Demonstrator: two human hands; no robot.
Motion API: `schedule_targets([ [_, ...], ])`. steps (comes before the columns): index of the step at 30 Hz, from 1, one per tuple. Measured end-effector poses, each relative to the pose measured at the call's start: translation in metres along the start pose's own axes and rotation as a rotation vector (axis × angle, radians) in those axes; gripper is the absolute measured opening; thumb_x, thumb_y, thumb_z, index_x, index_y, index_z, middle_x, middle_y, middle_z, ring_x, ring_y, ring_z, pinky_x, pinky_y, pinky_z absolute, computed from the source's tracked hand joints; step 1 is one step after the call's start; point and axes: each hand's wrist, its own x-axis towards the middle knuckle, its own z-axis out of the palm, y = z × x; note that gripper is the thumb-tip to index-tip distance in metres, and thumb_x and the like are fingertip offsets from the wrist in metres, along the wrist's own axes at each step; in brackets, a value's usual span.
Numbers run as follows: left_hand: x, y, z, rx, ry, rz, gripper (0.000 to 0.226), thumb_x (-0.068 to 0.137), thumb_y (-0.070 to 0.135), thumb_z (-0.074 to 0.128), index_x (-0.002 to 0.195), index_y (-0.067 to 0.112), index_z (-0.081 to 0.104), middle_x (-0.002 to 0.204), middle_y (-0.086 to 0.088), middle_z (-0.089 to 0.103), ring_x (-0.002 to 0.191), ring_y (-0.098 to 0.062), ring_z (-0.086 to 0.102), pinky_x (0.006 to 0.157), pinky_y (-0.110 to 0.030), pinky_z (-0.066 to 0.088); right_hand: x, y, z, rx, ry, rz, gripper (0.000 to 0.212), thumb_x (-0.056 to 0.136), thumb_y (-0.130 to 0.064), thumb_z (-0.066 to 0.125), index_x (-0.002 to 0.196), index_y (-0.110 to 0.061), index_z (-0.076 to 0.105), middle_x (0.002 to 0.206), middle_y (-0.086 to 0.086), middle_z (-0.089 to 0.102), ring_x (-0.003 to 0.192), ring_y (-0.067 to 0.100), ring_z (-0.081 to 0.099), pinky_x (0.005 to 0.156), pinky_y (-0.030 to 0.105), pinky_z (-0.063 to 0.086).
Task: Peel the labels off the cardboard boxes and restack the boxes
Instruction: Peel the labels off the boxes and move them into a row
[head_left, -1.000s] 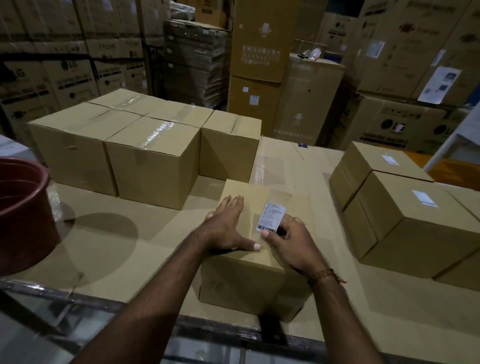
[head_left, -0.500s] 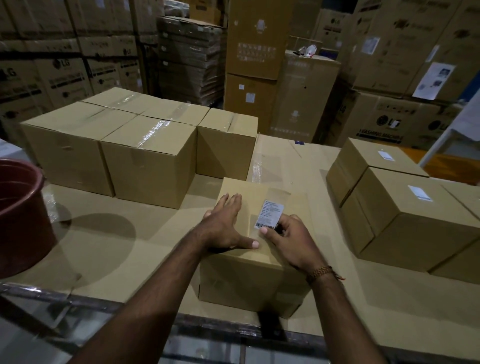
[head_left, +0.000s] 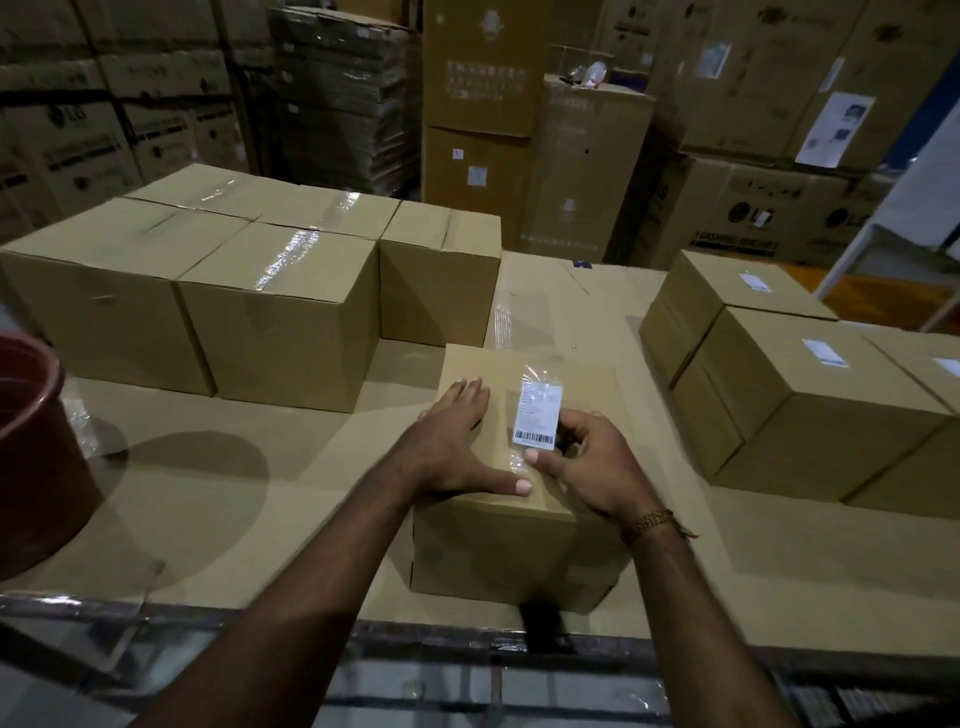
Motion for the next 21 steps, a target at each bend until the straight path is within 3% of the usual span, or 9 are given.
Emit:
schedule_targets([
  [4, 0.0023, -0.0056, 0.0058, 0.05, 0.038, 0.043, 0.145, 0.061, 0.096, 0.066, 0.169, 0.026, -0.001, 0.175, 0.011, -0.013, 0.161, -0.013, -0.014, 0.13, -0.054, 0.012, -0.0033, -0.0045, 0.0002, 0.093, 0.036, -0.006, 0.034, 0.085, -0.004, 0.086, 0.115, -0.019, 0.081, 0.092, -0.02, 0.076, 0.084, -0.011, 0.067, 0.077, 0.009, 0.048],
  [6, 0.0011, -0.0059, 0.007, 0.073, 0.053, 0.059, 0.142, 0.063, 0.096, 0.064, 0.169, 0.025, 0.001, 0.175, 0.01, -0.012, 0.161, -0.015, -0.013, 0.129, -0.056, 0.012, -0.0041, -0.0047, 0.0019, 0.145, 0.043, 0.007, 0.034, 0.085, -0.001, 0.086, 0.117, -0.011, 0.08, 0.099, -0.013, 0.079, 0.086, -0.01, 0.07, 0.079, 0.009, 0.049],
  [13, -0.0013, -0.0034, 0.0068, 0.081, 0.057, 0.063, 0.137, 0.065, 0.095, 0.062, 0.169, 0.027, 0.004, 0.176, 0.009, -0.011, 0.162, -0.017, -0.013, 0.127, -0.064, 0.016, -0.0035, -0.0034, 0.0035, 0.218, 0.038, 0.016, 0.036, 0.085, -0.003, 0.086, 0.119, -0.013, 0.08, 0.109, -0.008, 0.081, 0.094, -0.001, 0.074, 0.083, 0.013, 0.052],
  [21, -0.0031, -0.0025, 0.0052, 0.044, 0.053, 0.062, 0.134, 0.067, 0.092, 0.064, 0.169, 0.028, 0.004, 0.176, 0.01, -0.01, 0.161, -0.016, -0.013, 0.128, -0.062, 0.015, 0.0009, 0.0006, 0.0018, 0.299, -0.009, -0.01, 0.039, 0.085, -0.003, 0.086, 0.122, -0.016, 0.078, 0.114, -0.01, 0.08, 0.103, 0.002, 0.074, 0.087, 0.015, 0.052],
])
